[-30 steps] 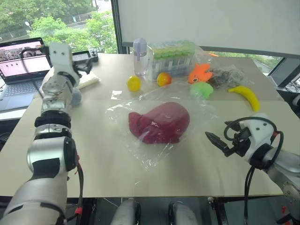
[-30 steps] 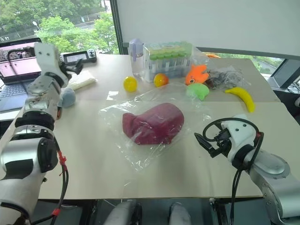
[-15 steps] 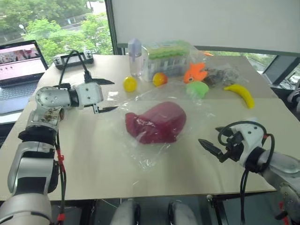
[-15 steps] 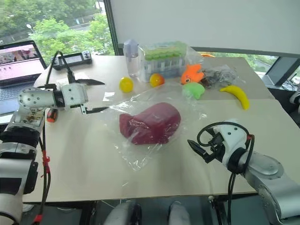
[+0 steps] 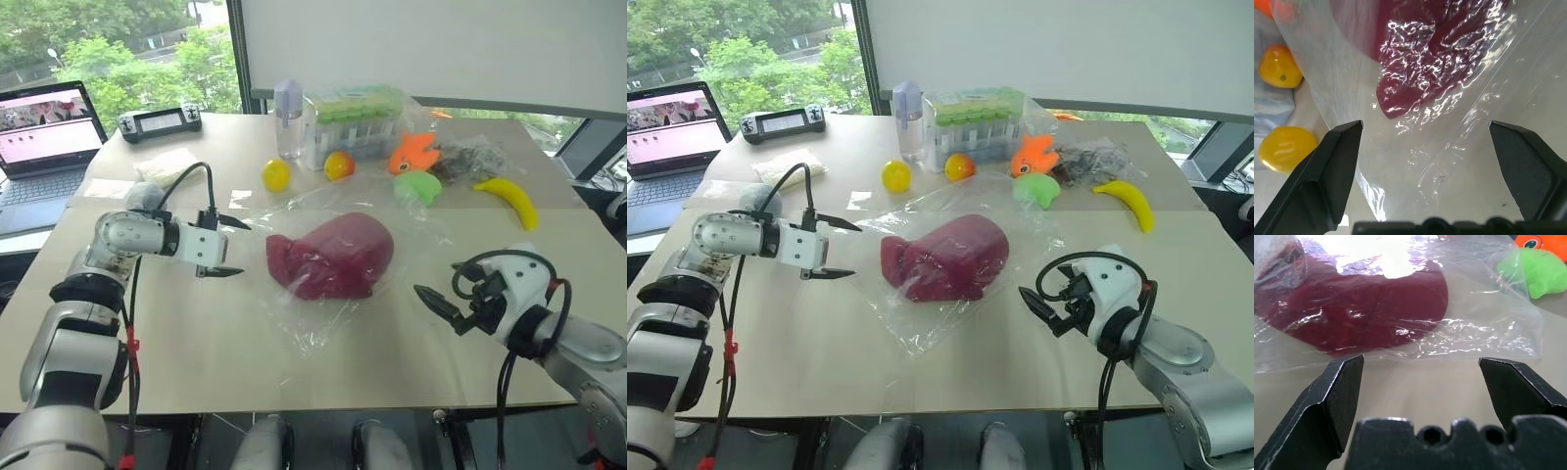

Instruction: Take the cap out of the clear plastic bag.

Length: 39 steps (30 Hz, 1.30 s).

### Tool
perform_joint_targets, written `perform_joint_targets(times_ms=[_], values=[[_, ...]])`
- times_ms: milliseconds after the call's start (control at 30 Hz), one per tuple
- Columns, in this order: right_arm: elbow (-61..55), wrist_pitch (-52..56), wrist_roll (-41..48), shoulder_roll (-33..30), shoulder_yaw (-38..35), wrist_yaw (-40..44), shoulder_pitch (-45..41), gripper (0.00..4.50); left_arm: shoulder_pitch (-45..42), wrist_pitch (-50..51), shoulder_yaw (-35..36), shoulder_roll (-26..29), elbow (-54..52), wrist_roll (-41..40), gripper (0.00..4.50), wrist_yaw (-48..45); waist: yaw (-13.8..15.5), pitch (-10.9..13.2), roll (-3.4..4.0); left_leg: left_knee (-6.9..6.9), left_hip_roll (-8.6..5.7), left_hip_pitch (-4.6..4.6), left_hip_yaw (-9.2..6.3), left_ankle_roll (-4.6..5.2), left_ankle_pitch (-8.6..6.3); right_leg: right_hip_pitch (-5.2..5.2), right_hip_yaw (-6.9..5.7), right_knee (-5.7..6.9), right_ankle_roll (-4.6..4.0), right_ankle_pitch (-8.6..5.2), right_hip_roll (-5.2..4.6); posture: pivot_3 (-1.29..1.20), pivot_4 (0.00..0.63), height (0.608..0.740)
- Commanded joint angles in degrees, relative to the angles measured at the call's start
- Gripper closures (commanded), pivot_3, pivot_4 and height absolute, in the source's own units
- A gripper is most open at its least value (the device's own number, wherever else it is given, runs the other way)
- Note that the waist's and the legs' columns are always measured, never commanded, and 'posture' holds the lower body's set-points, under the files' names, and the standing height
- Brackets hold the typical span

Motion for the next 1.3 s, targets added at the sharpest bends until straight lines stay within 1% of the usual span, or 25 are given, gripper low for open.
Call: perform_joint_targets(times_ms=[33, 67, 100, 133, 200, 233, 267, 367, 400, 467, 500, 600, 733, 800, 867, 933, 1067, 1233, 1300], values=[[0.5, 4.9, 12.7, 7.7, -7.3, -3.5, 2.9, 0.00, -3.3, 8.3, 6.9, -4.3, -2.9, -10.8, 0.08, 0.4, 0.5, 0.0, -0.01, -0.01, 0.01, -0.01, -0.05, 0.00, 0.00, 0.05, -0.05, 0.02, 0.01, 0.01, 0.00, 0.00, 0.150, 0.740], [1.8, 5.8, 17.5, 10.9, -9.3, -5.2, 3.7, 0.00, -4.0, 11.6, 8.8, -5.3, -3.8, -13.7, 0.08, 0.2, 0.4, 0.0, -0.02, 0.06, 0.02, -0.05, -0.11, 0.00, 0.00, 0.05, -0.11, 0.03, 0.02, 0.01, 0.00, 0.00, 0.150, 0.740], [2.7, 6.3, 20.3, 12.8, -10.4, -6.0, 4.6, 0.00, -4.6, 14.5, 10.3, -5.8, -4.6, -15.9, 0.08, -0.3, 0.3, 0.0, -0.01, 0.07, 0.02, -0.08, -0.12, 0.00, 0.00, 0.03, -0.11, 0.04, 0.04, 0.02, 0.00, 0.00, 0.150, 0.740], [2.7, 6.4, 20.3, 13.2, -9.8, -5.7, 5.9, 0.00, -4.8, 17.6, 11.5, -6.1, -5.9, -18.1, 0.08, -1.5, 0.1, 0.0, -0.01, 0.07, 0.01, -0.08, -0.12, 0.00, 0.00, 0.04, -0.10, 0.06, 0.06, 0.04, 0.00, 0.00, 0.150, 0.740], [2.0, 6.6, 21.8, 14.8, -7.4, -6.3, 7.6, 0.00, -3.6, 27.5, 12.7, -5.8, -11.0, -23.1, 0.08, -6.4, -0.5, 0.0, 0.01, 0.07, 0.00, -0.08, -0.11, 0.01, 0.00, 0.03, -0.05, 0.09, 0.07, 0.05, 0.00, 0.00, 0.150, 0.740], [2.0, 6.5, 23.5, 16.1, -6.5, -7.3, 7.5, 0.00, -2.1, 34.6, 13.1, -5.3, -15.5, -26.5, 0.08, -9.2, -0.9, 0.0, 0.01, 0.04, -0.01, -0.05, -0.07, 0.01, -0.01, 0.01, 0.03, 0.09, 0.08, 0.05, 0.00, 0.00, 0.150, 0.740], [2.1, 6.4, 25.0, 17.0, -6.1, -8.2, 7.4, 0.00, -1.0, 39.6, 13.4, -4.9, -18.9, -28.8, 0.08, -10.8, -1.4, 0.0, 0.02, 0.04, 0.00, -0.02, -0.05, 0.01, -0.01, 0.02, 0.08, 0.09, 0.08, 0.05, 0.03, 0.00, 0.150, 0.740], [4.6, 6.6, 28.3, 20.0, -3.6, -11.4, 4.9, 0.00, 3.5, 66.3, 12.4, 0.9, -32.5, -38.9, 0.08, -18.3, -2.7, 0.0, 0.05, -0.06, 0.03, 0.19, 0.00, -0.01, 0.01, 0.01, 0.32, 0.19, 0.08, 0.04, 0.12, 0.00, 0.150, 0.740], [5.6, 6.6, 28.0, 20.4, -2.4, -11.9, 4.0, 0.00, 4.7, 71.8, 12.4, 2.8, -35.6, -40.9, 0.08, -19.8, -3.0, 0.0, 0.07, -0.10, 0.04, 0.26, 0.03, -0.02, 0.01, 0.02, 0.40, 0.24, 0.07, 0.04, 0.16, 0.00, 0.150, 0.740], [7.1, 6.8, 28.3, 20.4, -0.9, -12.5, 2.8, 0.00, 5.8, 76.7, 12.7, 4.9, -38.5, -41.8, 0.08, -20.3, -3.1, 0.0, 0.07, -0.14, 0.07, 0.34, 0.05, -0.02, 0.01, -0.03, 0.49, 0.38, 0.06, 0.02, 0.20, 0.00, 0.150, 0.740], [8.1, 6.4, 28.7, 20.5, 0.3, -11.0, 1.9, 0.00, 6.1, 78.8, 12.2, 6.6, -39.0, -41.2, 0.08, -21.0, -3.0, 0.0, 0.08, -0.14, 0.07, 0.38, 0.05, -0.03, 0.02, -0.02, 0.52, 0.42, 0.06, 0.02, 0.21, 0.00, 0.150, 0.740], [13.5, 5.1, 31.0, 23.6, 2.6, -9.0, -1.0, 0.00, 6.6, 80.0, 10.8, 10.4, -39.1, -38.0, 0.08, -22.4, -2.5, 0.0, 0.08, -0.16, 0.05, 0.50, 0.07, -0.04, 0.02, -0.01, 0.58, 0.50, 0.01, -0.02, 0.21, 0.00, 0.150, 0.740], [23.0, 3.4, 26.7, 26.3, 5.8, -7.9, -4.8, 0.00, 6.1, 83.4, 12.9, 12.9, -41.8, -39.3, 0.08, -21.9, -1.6, 0.0, 0.08, -0.16, 0.06, 0.58, 0.13, -0.08, 0.05, -0.05, 0.66, 0.49, -0.06, -0.06, 0.23, 0.00, 0.150, 0.740], [29.7, 1.3, 28.6, 29.7, 3.4, -9.4, -8.7, 0.00, 7.1, 83.0, 13.3, 13.2, -43.8, -38.7, 0.08, -20.4, -1.6, 0.0, 0.08, -0.15, 0.06, 0.57, 0.12, -0.09, 0.05, -0.06, 0.66, 0.51, -0.07, -0.06, 0.23, 0.00, 0.150, 0.740], [34.0, -0.6, 26.7, 31.1, 3.5, -8.2, -11.7, 0.00, 9.3, 82.0, 13.2, 13.4, -45.9, -37.7, 0.08, -19.4, -1.7, 0.0, 0.10, -0.15, 0.04, 0.55, 0.14, -0.11, 0.06, -0.08, 0.72, 0.55, -0.07, -0.05, 0.23, 0.00, 0.150, 0.740], [38.2, -2.1, 25.7, 32.4, 3.2, -7.9, -14.7, 0.00, 10.6, 83.0, 13.8, 13.5, -47.7, -38.3, 0.08, -18.5, -1.8, 0.0, 0.13, -0.18, 0.03, 0.59, 0.16, -0.13, 0.07, -0.11, 0.77, 0.58, -0.07, -0.05, 0.22, 0.00, 0.150, 0.740], [46.4, -5.3, 22.8, 34.0, 3.7, -5.5, -20.8, 0.00, 12.3, 83.5, 14.8, 13.8, -49.8, -38.8, 0.08, -16.8, -1.9, 0.0, 0.13, -0.22, 0.10, 0.44, 0.17, -0.44, 0.26, -0.31, 0.77, 0.75, -0.15, -0.02, 0.37, 0.00, 0.150, 0.740], [52.7, -6.6, 17.3, 34.4, 6.7, -3.3, -24.3, 0.00, 13.1, 82.4, 14.9, 13.6, -50.0, -38.1, 0.08, -15.6, -2.1, 0.0, 0.13, -0.23, 0.14, 0.50, 0.20, -0.40, 0.23, -0.32, 0.81, 0.74, -0.18, -0.01, 0.42, 0.00, 0.150, 0.740], [53.3, -6.5, 15.8, 34.4, 7.7, -2.5, -24.5, 0.53, 13.3, 81.8, 14.9, 13.5, -49.9, -37.8, 0.00, -15.3, -2.2, 0.0, 0.13, -0.23, 0.17, 0.51, 0.21, -0.41, 0.24, -0.32, 0.81, 0.76, -0.20, -0.01, 0.44, 0.00, 0.150, 0.740]])
